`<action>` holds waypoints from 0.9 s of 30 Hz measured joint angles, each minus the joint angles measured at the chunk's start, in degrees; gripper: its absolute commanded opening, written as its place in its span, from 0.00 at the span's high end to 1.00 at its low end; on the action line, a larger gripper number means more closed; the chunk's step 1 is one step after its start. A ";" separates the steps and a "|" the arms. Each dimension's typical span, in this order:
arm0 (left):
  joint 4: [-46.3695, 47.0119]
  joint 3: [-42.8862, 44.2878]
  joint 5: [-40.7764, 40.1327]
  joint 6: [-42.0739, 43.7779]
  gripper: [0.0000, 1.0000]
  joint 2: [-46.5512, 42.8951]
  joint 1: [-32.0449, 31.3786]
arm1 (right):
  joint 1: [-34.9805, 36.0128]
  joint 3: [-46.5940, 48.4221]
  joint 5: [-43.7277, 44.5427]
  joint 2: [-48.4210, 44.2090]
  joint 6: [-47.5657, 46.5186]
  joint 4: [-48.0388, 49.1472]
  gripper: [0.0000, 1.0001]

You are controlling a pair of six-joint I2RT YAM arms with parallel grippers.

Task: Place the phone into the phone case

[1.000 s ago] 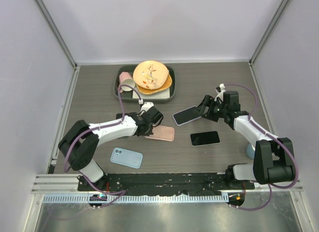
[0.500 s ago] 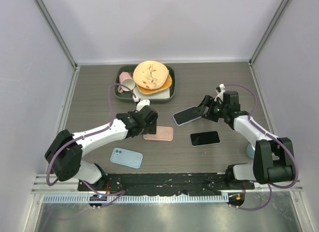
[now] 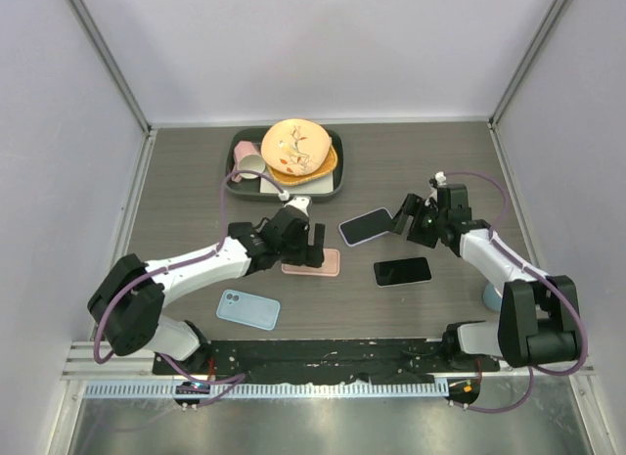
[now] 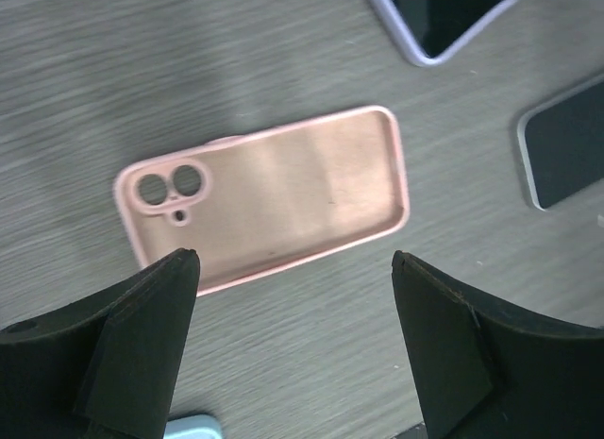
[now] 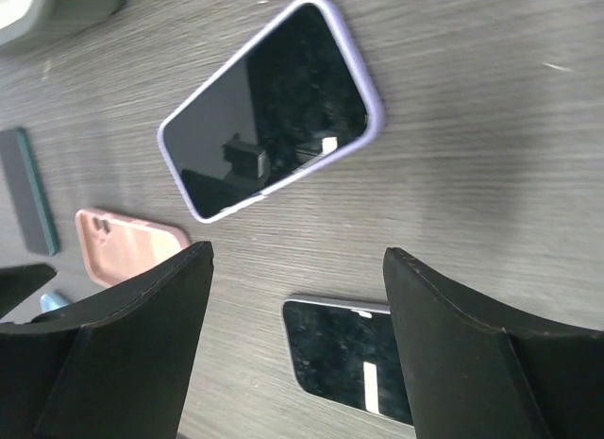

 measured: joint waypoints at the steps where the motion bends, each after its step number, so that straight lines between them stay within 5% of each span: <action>1: 1.38 -0.50 1.44 0.31 0.13 0.00 0.00 | 0.00 -0.35 1.36 -0.70 0.11 -0.79 0.21; 8: 10.27 -2.25 13.73 2.01 0.13 0.24 0.00 | 0.00 -4.02 12.00 -10.84 2.54 -7.41 0.20; 14: 12.50 -2.23 16.44 3.67 0.14 0.50 0.00 | 0.00 -6.45 19.32 -15.82 4.59 -12.70 0.21; 27: 10.54 -1.73 11.06 6.45 0.14 -1.60 0.00 | 0.07 -3.21 17.18 -0.33 4.09 -12.68 0.24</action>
